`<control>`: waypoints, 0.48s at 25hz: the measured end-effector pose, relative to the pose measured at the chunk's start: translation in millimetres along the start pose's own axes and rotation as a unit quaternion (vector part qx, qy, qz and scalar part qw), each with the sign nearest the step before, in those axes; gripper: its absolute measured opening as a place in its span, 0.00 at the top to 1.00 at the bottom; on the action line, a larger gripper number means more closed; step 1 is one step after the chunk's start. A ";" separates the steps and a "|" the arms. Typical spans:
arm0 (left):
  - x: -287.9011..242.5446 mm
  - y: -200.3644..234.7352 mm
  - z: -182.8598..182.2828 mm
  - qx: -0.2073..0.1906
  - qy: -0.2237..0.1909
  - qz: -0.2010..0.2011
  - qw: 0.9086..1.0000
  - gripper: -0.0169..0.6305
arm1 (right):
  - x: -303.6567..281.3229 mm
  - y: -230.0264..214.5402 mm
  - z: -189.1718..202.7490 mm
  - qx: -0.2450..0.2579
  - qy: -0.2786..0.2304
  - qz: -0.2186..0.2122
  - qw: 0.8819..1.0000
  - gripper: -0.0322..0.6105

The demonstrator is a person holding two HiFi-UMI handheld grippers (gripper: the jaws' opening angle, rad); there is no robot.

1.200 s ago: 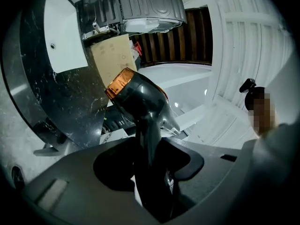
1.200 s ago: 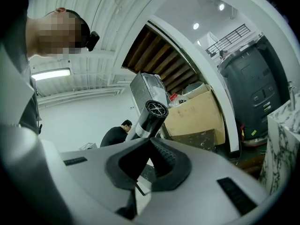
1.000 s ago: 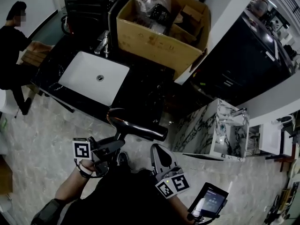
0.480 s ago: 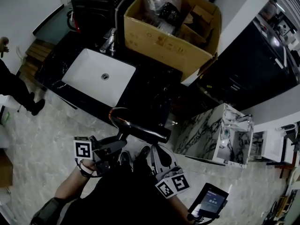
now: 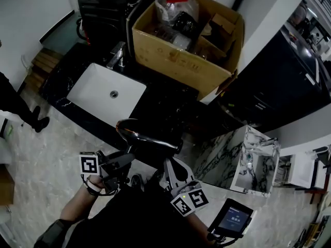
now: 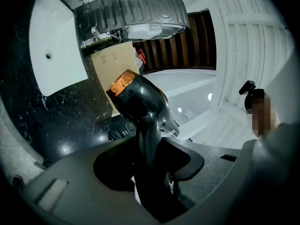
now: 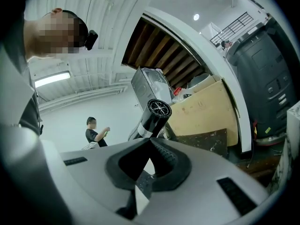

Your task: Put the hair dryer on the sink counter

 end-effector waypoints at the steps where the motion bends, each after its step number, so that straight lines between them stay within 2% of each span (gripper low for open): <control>1: -4.3 1.4 -1.8 0.000 -0.002 -0.003 1.000 0.70 | -2.7 -4.9 -2.2 -0.001 0.000 -0.002 1.000 0.96; 6: -32.2 6.4 -11.5 -0.007 -0.009 -0.007 1.000 0.70 | -12.6 -33.9 -11.7 -0.007 0.002 -0.006 1.000 0.96; 12: -59.4 23.5 -18.1 -0.026 -0.014 -0.032 0.999 0.70 | -18.4 -67.9 -17.4 -0.026 -0.001 -0.008 1.000 0.96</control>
Point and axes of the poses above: the fingertips, and each gripper's own axes: x backward along the fingers, y to its left, z out of its underside, the point moved 4 cm from there along x, backward along the fingers, and after that the axes turned 12 degrees about -y, right-handed, at the moved point
